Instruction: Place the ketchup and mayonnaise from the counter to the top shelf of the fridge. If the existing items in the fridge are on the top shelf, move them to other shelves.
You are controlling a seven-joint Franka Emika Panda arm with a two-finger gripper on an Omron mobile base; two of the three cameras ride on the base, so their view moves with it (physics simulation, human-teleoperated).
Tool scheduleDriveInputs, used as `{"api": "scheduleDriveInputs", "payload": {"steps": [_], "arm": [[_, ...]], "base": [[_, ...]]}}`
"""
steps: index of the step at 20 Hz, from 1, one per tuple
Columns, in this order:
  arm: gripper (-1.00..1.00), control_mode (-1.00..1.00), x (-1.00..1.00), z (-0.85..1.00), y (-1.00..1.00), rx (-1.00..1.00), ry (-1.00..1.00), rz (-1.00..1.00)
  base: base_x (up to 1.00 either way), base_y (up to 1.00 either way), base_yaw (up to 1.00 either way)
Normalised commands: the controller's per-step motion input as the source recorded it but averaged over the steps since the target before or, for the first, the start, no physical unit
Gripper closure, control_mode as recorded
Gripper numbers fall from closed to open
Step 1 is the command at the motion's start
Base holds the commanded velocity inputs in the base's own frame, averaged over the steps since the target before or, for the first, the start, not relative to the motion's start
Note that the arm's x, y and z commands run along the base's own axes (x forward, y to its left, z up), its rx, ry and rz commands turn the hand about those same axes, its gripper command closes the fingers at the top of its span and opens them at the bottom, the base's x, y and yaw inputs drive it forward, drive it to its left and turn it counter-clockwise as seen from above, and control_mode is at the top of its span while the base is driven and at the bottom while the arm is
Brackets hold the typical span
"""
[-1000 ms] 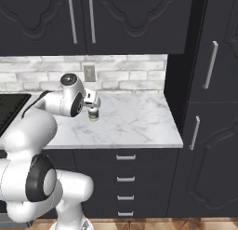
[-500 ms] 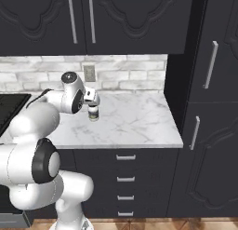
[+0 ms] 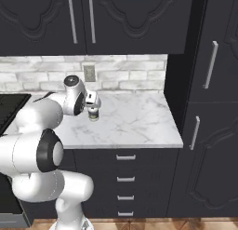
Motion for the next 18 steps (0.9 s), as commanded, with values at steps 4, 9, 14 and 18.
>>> {"api": "scheduleDriveInputs", "payload": {"steps": [4, 9, 14, 18], "arm": [[-1.0, -1.0, 0.2, -0.16, 0.06, -0.01, 0.0, 0.0], [-1.0, -1.0, 0.23, -0.13, 0.03, 0.0, 0.0, 0.0], [-1.0, -1.0, 0.19, -0.09, 0.0, 0.0, 0.0, 0.0], [-1.0, -1.0, 0.2, -0.14, 0.0, 0.0, 0.0, 0.0]], "base": [[0.0, 0.0, 0.0], [0.0, 0.0, 0.0], [0.0, 0.0, 0.0], [0.0, 0.0, 0.0]]}}
